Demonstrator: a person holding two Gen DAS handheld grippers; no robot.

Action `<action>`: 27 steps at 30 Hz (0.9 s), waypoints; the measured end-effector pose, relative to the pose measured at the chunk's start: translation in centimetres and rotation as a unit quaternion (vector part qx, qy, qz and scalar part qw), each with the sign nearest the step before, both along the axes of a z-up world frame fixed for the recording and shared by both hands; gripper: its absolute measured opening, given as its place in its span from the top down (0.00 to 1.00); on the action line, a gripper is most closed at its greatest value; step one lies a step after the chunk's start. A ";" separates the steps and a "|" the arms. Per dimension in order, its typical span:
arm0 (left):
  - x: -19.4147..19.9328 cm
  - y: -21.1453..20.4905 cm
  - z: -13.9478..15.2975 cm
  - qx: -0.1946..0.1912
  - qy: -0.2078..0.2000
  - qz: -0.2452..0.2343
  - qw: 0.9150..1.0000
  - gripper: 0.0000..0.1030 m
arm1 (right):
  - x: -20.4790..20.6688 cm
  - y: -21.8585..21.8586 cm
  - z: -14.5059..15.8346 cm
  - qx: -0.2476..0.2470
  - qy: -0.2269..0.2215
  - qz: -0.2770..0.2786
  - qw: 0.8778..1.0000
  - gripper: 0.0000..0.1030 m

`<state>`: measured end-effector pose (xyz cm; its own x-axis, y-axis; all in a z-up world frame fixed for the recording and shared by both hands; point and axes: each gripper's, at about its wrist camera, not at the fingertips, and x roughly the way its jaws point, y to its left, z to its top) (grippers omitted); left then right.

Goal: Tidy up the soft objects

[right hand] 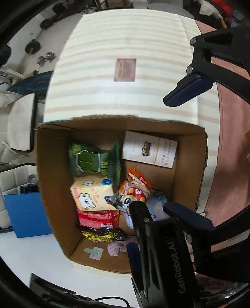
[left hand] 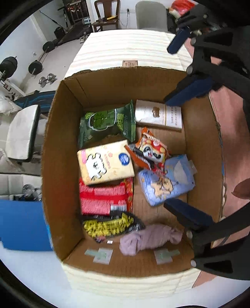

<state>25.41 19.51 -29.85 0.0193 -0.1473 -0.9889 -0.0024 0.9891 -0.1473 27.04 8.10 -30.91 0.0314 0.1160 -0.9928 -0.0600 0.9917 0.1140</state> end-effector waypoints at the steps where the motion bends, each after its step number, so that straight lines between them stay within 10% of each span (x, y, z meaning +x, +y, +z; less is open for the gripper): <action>1: -0.3 0.1 0.3 0.010 -0.009 0.002 1.000 0.04 | -0.1 -0.2 0.3 -0.002 -0.003 -0.001 1.000 0.02; 17: -4.1 2.4 4.3 0.072 -0.081 0.029 0.994 0.03 | -1.5 -0.5 2.1 -0.028 -0.040 -0.010 0.999 0.00; 27: -8.6 1.9 11.8 0.091 -0.178 0.045 0.979 0.03 | -4.4 -2.1 6.6 -0.016 -0.080 -0.018 0.997 0.00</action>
